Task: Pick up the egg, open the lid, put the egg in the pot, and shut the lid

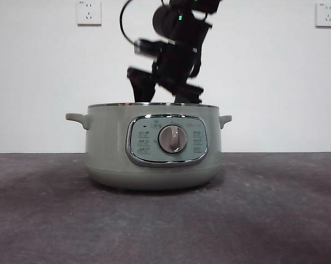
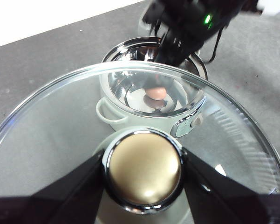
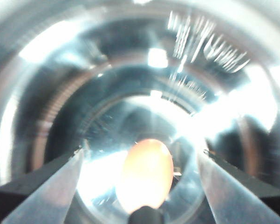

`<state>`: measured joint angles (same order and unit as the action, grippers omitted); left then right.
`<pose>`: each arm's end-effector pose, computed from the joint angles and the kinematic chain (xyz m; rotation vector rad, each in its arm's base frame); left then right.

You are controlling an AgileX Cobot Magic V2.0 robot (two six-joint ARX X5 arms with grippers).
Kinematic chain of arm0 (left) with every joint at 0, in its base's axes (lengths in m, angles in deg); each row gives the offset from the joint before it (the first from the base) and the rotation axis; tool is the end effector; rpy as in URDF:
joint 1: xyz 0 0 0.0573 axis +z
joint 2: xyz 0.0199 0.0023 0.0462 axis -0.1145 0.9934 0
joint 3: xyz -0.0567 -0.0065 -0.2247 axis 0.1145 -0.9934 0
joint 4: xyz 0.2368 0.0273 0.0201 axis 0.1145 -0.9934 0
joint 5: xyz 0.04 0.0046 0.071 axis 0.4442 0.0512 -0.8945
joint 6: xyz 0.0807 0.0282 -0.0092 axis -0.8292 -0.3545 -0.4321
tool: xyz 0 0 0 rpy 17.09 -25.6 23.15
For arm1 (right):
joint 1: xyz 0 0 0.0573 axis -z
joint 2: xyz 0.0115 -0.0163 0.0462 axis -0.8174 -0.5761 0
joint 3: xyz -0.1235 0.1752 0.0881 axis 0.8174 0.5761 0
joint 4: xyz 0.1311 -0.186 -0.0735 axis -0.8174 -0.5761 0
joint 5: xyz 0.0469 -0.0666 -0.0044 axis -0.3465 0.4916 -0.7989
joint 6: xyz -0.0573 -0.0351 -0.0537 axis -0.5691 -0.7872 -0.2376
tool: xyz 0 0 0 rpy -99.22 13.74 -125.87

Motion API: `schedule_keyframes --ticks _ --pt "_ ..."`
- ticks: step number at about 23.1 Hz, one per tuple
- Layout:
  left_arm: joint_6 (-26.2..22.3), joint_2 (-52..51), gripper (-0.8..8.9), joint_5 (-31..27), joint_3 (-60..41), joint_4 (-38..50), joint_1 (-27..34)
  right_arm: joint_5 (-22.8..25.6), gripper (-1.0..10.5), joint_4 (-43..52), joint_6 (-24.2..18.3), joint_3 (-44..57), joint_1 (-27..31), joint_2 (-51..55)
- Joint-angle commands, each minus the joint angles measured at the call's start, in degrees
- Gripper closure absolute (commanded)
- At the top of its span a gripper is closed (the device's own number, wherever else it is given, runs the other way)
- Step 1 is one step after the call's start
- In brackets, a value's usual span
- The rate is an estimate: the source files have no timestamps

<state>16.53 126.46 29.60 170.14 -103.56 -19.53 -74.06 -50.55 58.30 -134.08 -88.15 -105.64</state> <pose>0.1394 -0.0510 0.3861 0.1222 0.5538 -0.5084 0.3873 0.2658 0.2097 -0.3320 0.9906 0.7012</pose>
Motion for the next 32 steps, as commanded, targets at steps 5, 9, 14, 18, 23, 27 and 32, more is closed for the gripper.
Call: schedule_keyframes --ticks 5,9,14,18,23,27,32 --pt "-0.11 -0.15 8.21 0.7 0.44 2.73 0.0 -0.15 5.4 -14.12 0.09 -18.36 -0.09 -0.72" --pt "-0.28 0.83 8.21 0.72 0.44 4.22 0.0 -0.15 5.4 -23.23 0.11 -30.01 -0.04 -0.63" --pt "-0.28 2.51 8.21 4.11 0.46 6.14 0.0 1.86 5.4 -23.87 0.7 -32.33 0.02 7.21" --pt "-0.26 4.11 8.21 5.27 0.46 8.72 -0.13 2.4 5.4 -23.93 1.36 -30.86 0.0 17.75" --pt "-0.02 8.5 8.21 6.71 0.46 14.56 -3.1 2.43 5.4 -23.93 1.55 -21.07 -0.04 34.16" --pt "-0.04 13.27 8.21 6.6 0.46 18.86 -6.1 2.45 5.4 -23.93 1.55 -7.43 -0.04 46.51" --pt "0.44 18.47 8.21 5.79 0.46 25.2 -9.2 3.04 5.4 -23.93 1.86 6.05 -0.02 58.62"
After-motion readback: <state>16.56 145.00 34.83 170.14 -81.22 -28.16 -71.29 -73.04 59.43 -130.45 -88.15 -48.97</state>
